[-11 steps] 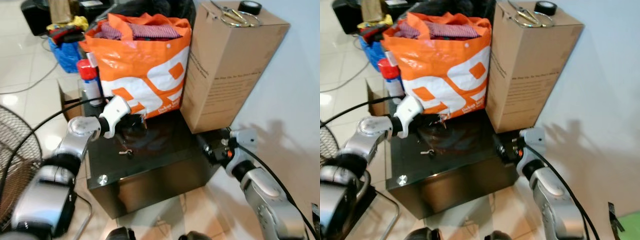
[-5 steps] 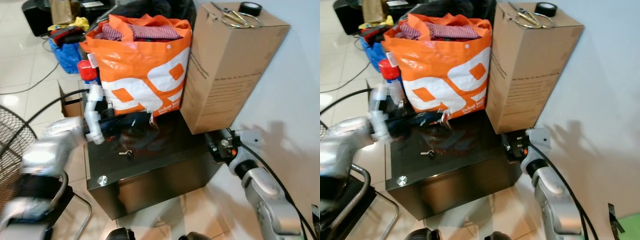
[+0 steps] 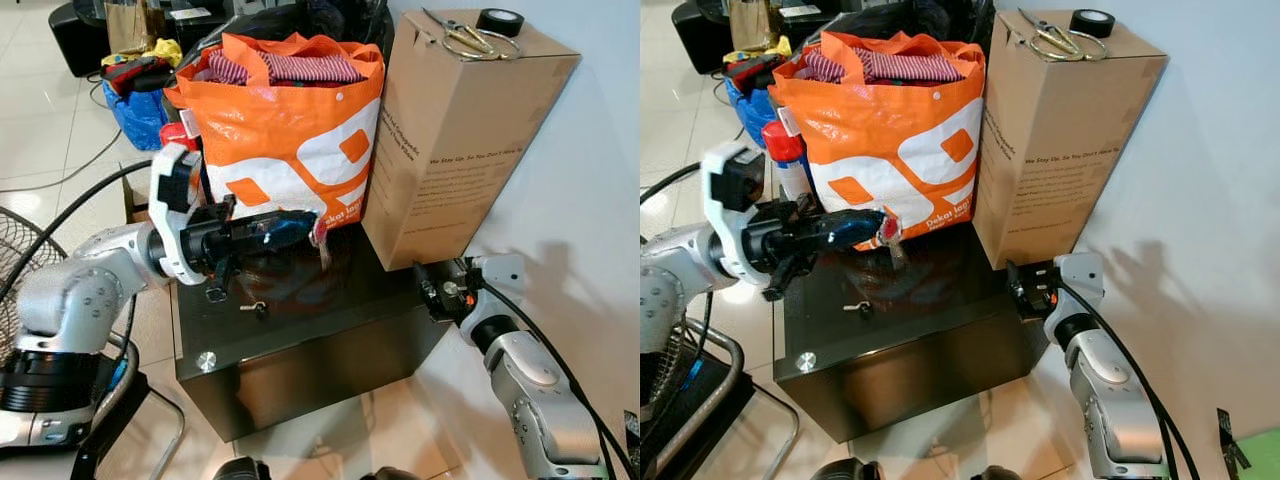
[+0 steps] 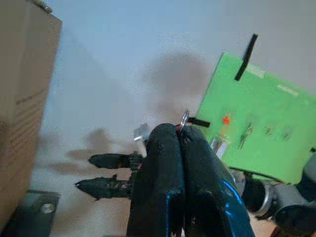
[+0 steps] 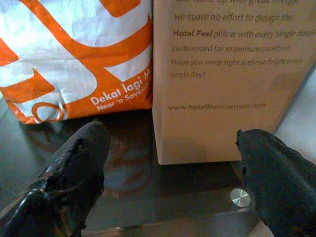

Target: Hang keys on a hook

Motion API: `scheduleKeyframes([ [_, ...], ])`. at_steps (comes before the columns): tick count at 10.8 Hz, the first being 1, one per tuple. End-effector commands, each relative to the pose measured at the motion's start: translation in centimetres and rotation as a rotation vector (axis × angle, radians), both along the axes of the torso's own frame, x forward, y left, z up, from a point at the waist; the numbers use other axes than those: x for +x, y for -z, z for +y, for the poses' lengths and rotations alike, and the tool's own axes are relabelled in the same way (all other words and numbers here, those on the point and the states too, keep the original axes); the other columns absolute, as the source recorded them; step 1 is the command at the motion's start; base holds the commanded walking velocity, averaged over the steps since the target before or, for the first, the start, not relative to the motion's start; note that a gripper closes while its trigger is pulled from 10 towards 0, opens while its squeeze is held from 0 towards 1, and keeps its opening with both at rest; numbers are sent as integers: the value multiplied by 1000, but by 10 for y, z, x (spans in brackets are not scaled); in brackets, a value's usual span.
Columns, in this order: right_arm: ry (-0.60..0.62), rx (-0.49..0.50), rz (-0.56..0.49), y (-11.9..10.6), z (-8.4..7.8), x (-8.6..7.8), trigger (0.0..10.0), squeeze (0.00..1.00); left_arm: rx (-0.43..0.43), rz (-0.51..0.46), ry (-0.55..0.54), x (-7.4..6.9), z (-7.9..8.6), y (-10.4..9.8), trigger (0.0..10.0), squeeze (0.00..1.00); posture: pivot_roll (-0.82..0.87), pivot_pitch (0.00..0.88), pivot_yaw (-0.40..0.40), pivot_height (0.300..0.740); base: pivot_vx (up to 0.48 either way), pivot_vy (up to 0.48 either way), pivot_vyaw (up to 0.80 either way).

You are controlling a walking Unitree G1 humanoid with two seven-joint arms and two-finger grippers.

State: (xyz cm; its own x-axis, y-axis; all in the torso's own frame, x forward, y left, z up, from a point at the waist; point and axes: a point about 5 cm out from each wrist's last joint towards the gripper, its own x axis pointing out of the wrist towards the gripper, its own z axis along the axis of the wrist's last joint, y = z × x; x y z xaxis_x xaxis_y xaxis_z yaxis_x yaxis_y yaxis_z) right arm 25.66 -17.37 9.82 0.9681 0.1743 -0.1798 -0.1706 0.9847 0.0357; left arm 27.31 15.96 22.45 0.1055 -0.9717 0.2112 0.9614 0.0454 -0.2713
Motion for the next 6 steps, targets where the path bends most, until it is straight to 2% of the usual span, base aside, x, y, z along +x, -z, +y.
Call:
scheduleKeyframes([
  [1,11,-5,-8,-1,-1,3,10000,0,-16,-19,9,-2,0,-10,0,0,-122,0,0,740,0,0,0],
  [6,13,-1,-22,-1,3,3,10000,0,-108,14,36,-6,-4,-20,0,0,-120,0,6,740,0,0,0],
])
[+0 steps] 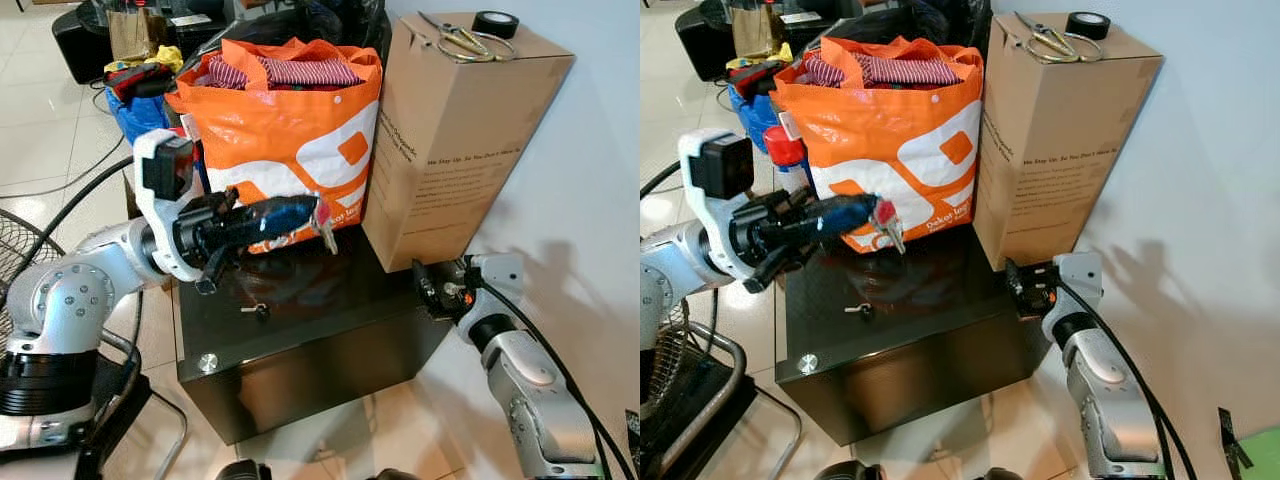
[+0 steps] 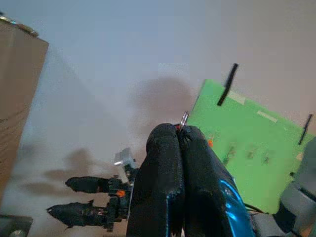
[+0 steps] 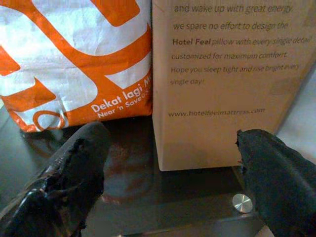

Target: Hang keys on a hook

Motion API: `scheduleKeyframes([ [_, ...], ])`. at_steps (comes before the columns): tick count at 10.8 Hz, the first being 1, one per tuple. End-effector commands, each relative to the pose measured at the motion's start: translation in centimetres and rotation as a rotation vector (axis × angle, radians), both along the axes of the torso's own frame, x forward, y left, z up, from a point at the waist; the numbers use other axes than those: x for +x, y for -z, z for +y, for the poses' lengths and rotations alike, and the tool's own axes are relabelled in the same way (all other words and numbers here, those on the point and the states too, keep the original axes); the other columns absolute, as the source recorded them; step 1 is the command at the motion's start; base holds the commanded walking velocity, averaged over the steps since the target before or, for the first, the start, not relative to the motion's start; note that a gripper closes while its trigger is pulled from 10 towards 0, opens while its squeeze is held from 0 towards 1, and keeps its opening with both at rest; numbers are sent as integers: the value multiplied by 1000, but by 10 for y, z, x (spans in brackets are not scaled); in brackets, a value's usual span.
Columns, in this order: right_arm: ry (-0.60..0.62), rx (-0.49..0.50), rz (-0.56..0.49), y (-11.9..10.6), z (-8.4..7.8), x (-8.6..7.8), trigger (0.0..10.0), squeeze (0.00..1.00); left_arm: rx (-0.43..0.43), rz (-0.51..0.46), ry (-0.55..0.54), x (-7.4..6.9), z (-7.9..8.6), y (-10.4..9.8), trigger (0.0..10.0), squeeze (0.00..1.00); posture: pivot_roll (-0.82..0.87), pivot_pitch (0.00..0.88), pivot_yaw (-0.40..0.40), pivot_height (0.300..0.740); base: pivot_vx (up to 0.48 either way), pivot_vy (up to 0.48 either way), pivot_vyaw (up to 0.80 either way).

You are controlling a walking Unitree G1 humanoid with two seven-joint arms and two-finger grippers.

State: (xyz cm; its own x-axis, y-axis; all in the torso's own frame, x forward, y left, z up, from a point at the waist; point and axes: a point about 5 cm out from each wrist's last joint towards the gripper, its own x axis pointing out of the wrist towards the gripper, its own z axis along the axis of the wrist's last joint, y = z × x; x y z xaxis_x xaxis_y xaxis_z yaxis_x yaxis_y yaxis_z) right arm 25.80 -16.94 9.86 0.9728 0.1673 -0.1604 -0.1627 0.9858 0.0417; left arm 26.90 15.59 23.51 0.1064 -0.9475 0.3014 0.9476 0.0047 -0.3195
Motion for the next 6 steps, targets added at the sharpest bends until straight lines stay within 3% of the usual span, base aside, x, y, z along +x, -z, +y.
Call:
scheduleKeyframes([
  [1,1,-11,-9,-1,1,3,10000,0,36,-23,-44,4,-1,-2,0,0,-118,0,7,740,0,0,0],
  [2,5,-14,-19,-3,1,3,10000,0,163,-70,-172,12,-3,10,0,0,-115,0,8,740,0,0,0],
  [3,17,-10,-24,-4,2,2,10000,0,322,-168,-389,26,-6,25,314,0,-113,0,12,740,0,0,0],
  [4,28,-19,-24,-4,4,0,10000,0,431,-239,-572,34,-9,38,8745,0,-112,0,16,740,0,0,0],
  [5,50,-38,-19,-3,4,-1,10000,0,488,-297,-691,35,-13,50,9490,0,-118,0,19,740,0,0,0],
  [6,77,-51,-6,-1,2,1,10000,0,492,-288,-859,38,-11,61,10000,0,-125,0,17,740,0,0,0],
])
